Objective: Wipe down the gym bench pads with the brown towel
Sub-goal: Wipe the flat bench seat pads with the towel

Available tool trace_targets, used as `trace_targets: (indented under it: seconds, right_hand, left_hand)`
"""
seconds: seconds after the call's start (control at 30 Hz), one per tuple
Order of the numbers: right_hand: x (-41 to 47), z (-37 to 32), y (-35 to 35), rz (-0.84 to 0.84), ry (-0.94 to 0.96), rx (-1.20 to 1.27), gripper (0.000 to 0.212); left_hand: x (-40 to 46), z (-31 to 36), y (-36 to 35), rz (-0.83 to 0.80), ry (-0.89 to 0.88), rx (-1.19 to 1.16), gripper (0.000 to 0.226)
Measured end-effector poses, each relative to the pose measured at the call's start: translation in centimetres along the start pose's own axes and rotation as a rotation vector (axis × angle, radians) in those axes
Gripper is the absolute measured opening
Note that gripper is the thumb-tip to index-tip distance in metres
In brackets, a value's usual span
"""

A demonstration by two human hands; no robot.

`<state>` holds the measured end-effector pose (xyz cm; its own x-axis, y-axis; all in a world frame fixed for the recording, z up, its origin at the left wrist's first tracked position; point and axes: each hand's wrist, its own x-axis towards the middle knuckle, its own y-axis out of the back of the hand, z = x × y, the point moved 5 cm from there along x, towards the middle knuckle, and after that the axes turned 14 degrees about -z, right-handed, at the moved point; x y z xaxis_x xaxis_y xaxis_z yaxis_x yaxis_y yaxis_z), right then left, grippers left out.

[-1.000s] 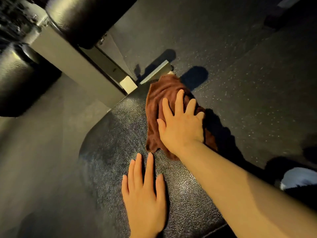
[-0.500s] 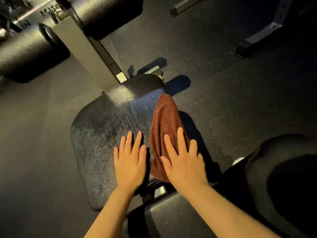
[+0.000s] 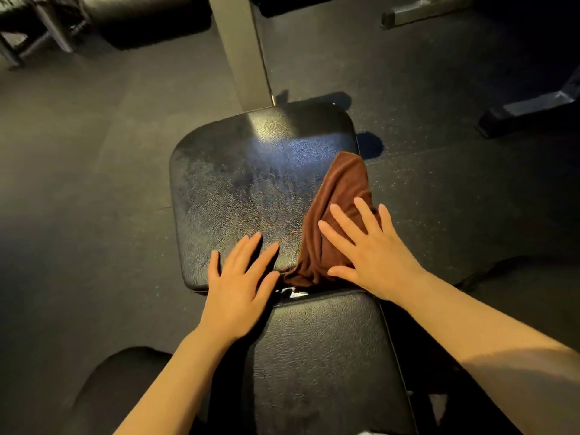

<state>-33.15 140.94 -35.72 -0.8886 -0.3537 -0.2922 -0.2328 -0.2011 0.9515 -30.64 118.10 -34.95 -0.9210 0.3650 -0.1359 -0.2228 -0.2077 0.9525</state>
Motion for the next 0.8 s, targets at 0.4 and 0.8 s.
trace_targets:
  seconds: [0.4,0.8]
  right_hand:
    - [3.8,-0.3,1.5,-0.012,0.284,-0.308,0.114]
    - [6.8,-11.9,3.1,0.214,0.44,-0.176,0.103]
  left_hand:
    - [-2.8,-2.9,0.1,0.042,0.011,-0.203,0.053]
    - [-6.6,-6.4,2.4,0.176,0.152,-0.275,0.049]
